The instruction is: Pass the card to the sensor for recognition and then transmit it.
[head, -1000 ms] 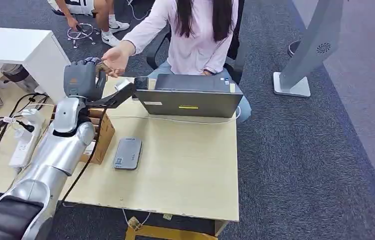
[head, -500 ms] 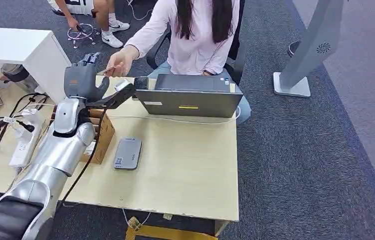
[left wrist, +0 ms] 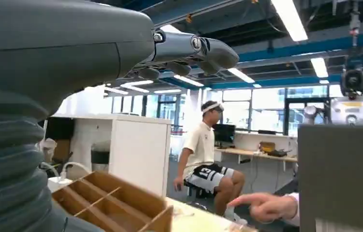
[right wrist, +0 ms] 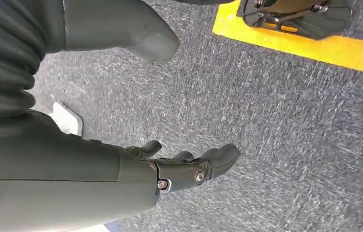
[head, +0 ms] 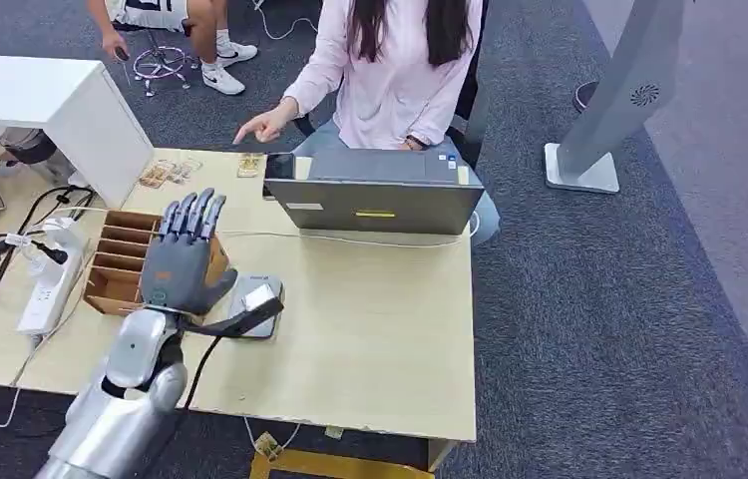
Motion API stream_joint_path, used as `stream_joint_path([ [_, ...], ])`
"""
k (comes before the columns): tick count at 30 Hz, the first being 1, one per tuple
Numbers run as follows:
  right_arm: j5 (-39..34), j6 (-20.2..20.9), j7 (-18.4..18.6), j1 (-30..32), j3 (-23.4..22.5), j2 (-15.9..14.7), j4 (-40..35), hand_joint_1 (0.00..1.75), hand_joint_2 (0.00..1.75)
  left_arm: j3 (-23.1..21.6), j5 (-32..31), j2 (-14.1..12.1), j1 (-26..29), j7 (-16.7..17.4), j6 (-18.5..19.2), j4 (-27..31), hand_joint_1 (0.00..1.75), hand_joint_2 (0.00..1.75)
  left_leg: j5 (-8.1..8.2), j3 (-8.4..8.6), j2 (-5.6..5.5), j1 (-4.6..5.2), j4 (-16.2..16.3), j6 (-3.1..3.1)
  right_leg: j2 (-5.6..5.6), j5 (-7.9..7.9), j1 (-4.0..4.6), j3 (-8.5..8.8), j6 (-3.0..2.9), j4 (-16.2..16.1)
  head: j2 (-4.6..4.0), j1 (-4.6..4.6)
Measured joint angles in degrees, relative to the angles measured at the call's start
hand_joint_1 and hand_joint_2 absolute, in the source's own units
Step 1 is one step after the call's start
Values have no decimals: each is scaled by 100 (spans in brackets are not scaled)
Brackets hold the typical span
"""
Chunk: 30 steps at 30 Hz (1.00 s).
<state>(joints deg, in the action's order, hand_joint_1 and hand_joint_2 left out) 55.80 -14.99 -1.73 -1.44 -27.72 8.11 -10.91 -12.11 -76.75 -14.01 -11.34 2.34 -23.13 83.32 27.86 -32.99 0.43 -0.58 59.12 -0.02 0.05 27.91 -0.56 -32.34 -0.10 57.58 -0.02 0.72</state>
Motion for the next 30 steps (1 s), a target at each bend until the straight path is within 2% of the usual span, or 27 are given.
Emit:
stream_joint_path([
  [5, -26, -17, -4, 12, -135, 2, 0, 0, 175, 59, -522, -103, 1076, 79, -372, 660, 0, 175, 2, -1, -1, 0, -1, 2, -2, 3, 0, 0, 0, -1, 0, 2],
  [13, -66, -30, 15, 18, -264, 2, -2, 0, 175, 277, -585, -155, 1828, 81, -614, 1094, 0, 175, 1, -1, -6, 0, -1, 2, -11, 1, 0, 3, -1, -1, 0, 2],
  [19, -55, -44, 9, 16, -341, 7, -2, 0, 175, 601, -439, -157, 2085, 63, -651, 1143, 0, 175, 0, 0, -8, -1, -1, 1, -12, 1, 1, 4, -1, -1, 0, 2],
  [30, 59, -24, 9, 15, -396, 22, 0, 0, 175, 1464, -364, -221, 1988, 11, -533, 822, 0, 175, -2, 0, -7, -3, -1, -1, -11, 0, 2, 4, -3, -1, 0, 2],
])
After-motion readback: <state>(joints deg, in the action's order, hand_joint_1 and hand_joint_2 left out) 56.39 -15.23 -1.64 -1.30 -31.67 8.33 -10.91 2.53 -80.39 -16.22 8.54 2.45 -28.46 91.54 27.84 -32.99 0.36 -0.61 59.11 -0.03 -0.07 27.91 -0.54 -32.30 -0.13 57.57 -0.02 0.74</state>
